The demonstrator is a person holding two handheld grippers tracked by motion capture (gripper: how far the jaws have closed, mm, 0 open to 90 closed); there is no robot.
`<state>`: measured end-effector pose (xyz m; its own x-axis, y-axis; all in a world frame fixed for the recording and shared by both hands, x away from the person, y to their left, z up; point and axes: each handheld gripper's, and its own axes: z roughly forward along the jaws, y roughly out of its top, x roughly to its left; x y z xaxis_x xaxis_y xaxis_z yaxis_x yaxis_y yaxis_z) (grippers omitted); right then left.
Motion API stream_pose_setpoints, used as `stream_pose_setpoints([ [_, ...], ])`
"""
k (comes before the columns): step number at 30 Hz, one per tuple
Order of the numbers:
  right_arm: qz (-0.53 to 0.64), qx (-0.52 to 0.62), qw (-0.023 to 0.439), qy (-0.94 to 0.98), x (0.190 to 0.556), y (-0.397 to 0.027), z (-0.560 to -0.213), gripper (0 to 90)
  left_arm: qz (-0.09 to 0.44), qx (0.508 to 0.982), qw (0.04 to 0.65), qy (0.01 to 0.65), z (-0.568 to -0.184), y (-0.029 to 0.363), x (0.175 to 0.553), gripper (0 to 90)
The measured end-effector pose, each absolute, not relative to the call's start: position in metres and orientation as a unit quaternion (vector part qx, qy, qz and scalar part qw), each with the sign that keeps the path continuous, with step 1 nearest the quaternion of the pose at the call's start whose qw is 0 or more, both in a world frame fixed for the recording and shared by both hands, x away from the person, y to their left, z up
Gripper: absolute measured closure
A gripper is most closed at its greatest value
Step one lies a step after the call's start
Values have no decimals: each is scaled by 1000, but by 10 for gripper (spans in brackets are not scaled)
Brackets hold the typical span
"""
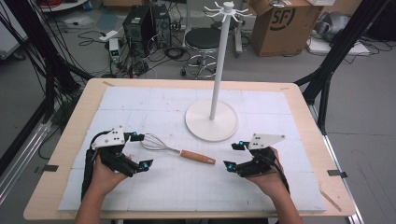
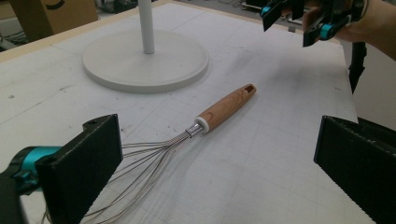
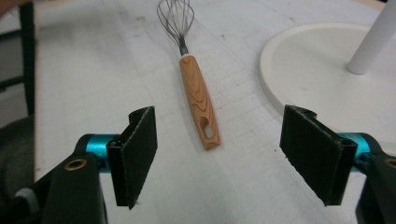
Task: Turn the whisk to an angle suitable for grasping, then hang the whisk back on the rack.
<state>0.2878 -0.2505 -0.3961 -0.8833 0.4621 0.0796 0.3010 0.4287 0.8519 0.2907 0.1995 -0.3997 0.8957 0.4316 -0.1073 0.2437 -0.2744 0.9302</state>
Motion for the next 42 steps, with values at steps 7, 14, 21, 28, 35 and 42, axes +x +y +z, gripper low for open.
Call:
stream_pose_setpoints([
  [7,504,240,88,825,277,-280,-391,208,80,796,562,212,-401,199,291,16],
  [14,524,259,100,805,275,-305,-383,162,77,796,562,211,-402,199,293,16],
  [21,529,266,101,799,275,-317,-381,126,70,795,565,210,-404,197,294,16],
  [28,540,267,104,791,276,-327,-380,24,69,795,565,208,-405,196,294,16],
  [35,540,270,104,790,276,-328,-383,5,72,790,572,208,-404,198,294,16],
  [42,537,279,105,789,277,-329,-386,6,69,793,568,209,-405,197,295,16],
])
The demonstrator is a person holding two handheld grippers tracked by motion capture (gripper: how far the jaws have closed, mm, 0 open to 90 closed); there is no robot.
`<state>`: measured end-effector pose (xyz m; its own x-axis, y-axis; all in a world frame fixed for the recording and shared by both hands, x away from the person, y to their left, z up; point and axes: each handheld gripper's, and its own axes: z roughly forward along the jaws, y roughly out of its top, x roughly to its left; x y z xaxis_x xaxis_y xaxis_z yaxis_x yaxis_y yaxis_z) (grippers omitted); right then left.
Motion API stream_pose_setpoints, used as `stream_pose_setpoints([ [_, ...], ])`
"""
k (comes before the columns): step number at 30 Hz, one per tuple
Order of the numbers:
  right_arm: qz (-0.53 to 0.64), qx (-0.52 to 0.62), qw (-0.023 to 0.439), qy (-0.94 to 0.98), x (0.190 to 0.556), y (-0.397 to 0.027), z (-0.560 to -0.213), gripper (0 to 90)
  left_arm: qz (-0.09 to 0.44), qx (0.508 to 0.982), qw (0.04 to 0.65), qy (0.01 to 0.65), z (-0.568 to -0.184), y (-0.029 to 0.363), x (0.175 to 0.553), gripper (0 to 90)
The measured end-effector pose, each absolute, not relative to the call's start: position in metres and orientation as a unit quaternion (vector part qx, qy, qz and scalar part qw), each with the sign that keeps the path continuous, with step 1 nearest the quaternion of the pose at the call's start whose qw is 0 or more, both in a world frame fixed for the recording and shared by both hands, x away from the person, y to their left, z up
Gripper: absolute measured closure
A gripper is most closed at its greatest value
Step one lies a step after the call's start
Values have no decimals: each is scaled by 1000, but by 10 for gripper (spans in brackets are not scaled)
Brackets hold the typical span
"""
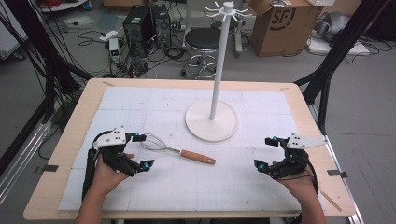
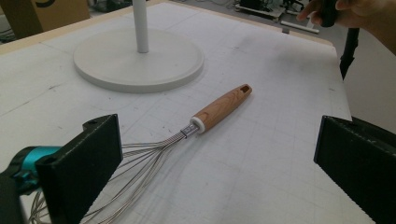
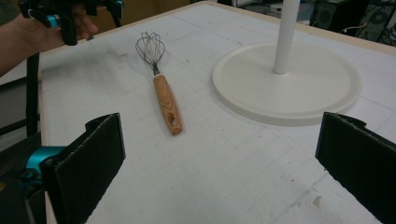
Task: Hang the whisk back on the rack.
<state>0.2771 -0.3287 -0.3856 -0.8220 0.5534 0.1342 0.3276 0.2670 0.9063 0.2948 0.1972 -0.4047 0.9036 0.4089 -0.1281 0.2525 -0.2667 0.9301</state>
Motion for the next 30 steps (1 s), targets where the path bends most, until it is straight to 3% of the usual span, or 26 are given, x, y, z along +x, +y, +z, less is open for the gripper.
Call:
stream_pose_setpoints([
  [15,523,293,111,793,280,-329,-392,6,80,810,541,213,-403,187,293,16],
  [30,522,296,115,792,280,-333,-392,6,73,862,470,176,-388,130,316,16],
])
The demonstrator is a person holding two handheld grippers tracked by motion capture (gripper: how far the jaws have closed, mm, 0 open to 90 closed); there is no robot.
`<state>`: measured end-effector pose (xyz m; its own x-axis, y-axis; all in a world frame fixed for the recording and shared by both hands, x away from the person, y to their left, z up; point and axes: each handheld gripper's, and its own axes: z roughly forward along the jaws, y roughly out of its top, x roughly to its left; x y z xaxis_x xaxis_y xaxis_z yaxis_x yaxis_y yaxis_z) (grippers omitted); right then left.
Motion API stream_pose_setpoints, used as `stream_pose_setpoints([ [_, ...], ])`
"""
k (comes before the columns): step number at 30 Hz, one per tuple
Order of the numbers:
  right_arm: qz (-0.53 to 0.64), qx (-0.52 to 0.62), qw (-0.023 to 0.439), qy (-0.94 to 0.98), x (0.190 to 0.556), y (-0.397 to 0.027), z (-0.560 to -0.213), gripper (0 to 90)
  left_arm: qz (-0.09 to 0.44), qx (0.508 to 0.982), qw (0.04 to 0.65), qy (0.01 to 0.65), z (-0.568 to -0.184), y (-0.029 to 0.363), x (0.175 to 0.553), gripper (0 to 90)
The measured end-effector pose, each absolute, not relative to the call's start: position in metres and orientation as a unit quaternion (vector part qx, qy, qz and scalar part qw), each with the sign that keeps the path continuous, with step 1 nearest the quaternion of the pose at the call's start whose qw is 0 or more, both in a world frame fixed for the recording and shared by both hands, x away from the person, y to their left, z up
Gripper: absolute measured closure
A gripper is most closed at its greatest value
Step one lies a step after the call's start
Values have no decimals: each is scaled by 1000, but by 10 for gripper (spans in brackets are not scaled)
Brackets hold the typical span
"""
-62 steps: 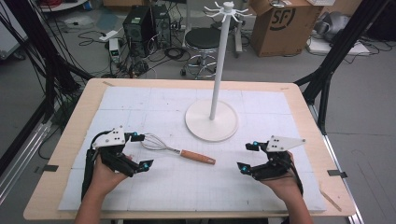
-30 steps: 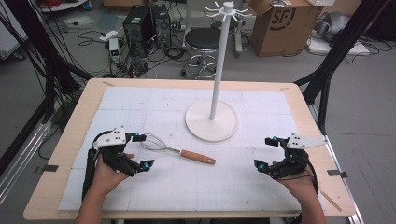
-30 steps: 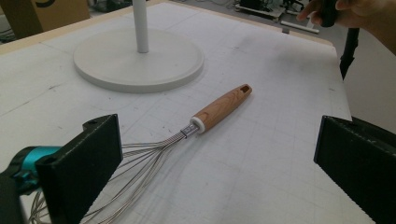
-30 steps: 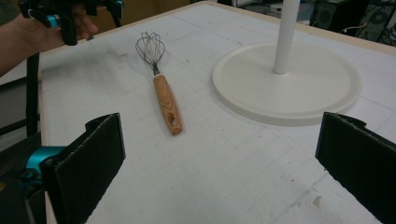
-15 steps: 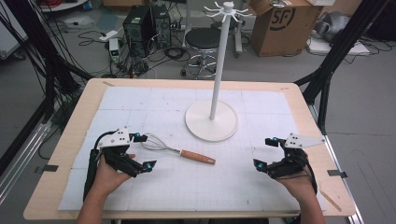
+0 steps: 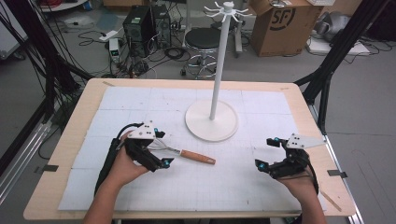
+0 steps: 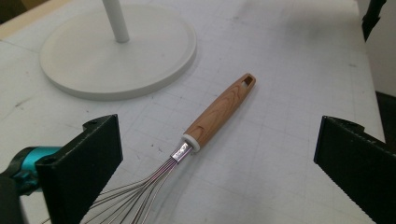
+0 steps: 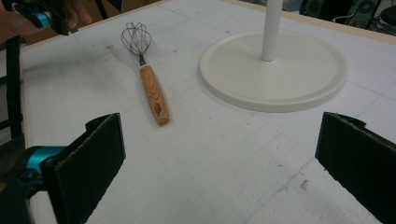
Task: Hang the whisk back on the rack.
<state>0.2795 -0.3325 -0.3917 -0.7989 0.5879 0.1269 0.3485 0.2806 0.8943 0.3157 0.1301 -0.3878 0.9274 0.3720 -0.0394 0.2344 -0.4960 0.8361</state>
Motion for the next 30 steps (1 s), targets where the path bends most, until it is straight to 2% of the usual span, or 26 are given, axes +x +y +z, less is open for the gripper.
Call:
stream_pose_setpoints([
  [5,519,294,114,794,280,-331,-392,7,63,873,453,166,-388,115,323,16],
  [15,517,295,112,796,280,-330,-393,7,68,917,373,126,-380,81,340,16],
  [17,517,295,112,796,280,-330,-393,7,54,915,379,125,-382,75,344,16],
  [22,516,296,110,796,280,-331,-393,6,62,944,307,103,-389,55,350,16],
  [24,515,296,110,797,280,-331,-393,7,53,945,307,103,-394,50,353,16],
  [30,514,295,111,798,280,-332,-394,7,58,968,225,90,-409,35,360,17],
])
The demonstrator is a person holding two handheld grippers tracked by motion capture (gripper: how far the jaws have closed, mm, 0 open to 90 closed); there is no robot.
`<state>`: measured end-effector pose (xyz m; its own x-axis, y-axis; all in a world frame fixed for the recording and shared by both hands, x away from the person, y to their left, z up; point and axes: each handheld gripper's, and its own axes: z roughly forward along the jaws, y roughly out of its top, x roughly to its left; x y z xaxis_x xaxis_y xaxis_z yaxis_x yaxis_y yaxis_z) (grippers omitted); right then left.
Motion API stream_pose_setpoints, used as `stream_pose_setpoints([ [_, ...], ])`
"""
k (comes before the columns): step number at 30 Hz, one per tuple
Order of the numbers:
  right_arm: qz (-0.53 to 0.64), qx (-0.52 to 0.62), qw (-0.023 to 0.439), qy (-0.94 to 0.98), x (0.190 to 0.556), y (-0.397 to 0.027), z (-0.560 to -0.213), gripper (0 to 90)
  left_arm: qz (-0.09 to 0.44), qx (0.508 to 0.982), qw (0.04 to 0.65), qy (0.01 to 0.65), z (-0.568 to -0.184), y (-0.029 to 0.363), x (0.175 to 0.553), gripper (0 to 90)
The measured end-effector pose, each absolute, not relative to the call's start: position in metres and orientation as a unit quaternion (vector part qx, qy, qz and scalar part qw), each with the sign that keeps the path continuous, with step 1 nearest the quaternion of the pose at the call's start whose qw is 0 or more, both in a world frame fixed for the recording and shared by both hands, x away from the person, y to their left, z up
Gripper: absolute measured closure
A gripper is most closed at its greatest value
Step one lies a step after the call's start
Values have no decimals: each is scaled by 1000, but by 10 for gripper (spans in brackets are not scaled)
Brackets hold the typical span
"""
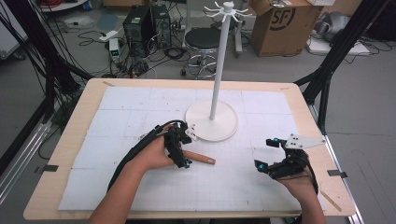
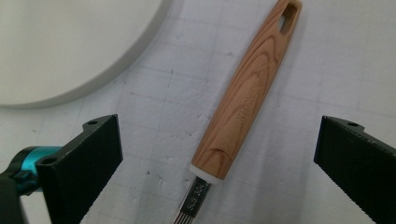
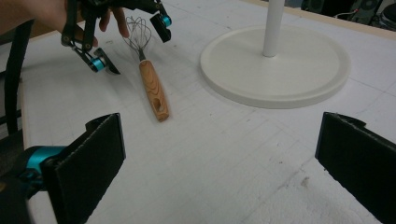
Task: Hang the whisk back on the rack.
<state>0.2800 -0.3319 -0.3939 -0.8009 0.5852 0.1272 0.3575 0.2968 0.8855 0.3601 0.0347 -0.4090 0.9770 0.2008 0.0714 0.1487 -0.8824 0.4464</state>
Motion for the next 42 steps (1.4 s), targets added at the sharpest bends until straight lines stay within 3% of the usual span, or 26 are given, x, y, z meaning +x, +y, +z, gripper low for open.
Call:
stream_pose_setpoints([
  [15,509,293,110,802,280,-331,-396,7,53,981,169,76,-416,28,362,379],
  [18,508,293,110,803,280,-331,-396,7,29,982,171,69,-415,28,361,533],
  [20,507,294,109,803,280,-330,-397,7,25,982,172,68,-415,29,362,569],
  [28,506,296,108,803,280,-331,-397,7,16,982,175,72,-416,30,361,601],
  [35,508,296,109,802,279,-332,-396,7,24,985,162,55,-414,26,355,703],
  [42,510,296,110,800,279,-333,-395,7,22,984,160,77,-410,33,353,713],
])
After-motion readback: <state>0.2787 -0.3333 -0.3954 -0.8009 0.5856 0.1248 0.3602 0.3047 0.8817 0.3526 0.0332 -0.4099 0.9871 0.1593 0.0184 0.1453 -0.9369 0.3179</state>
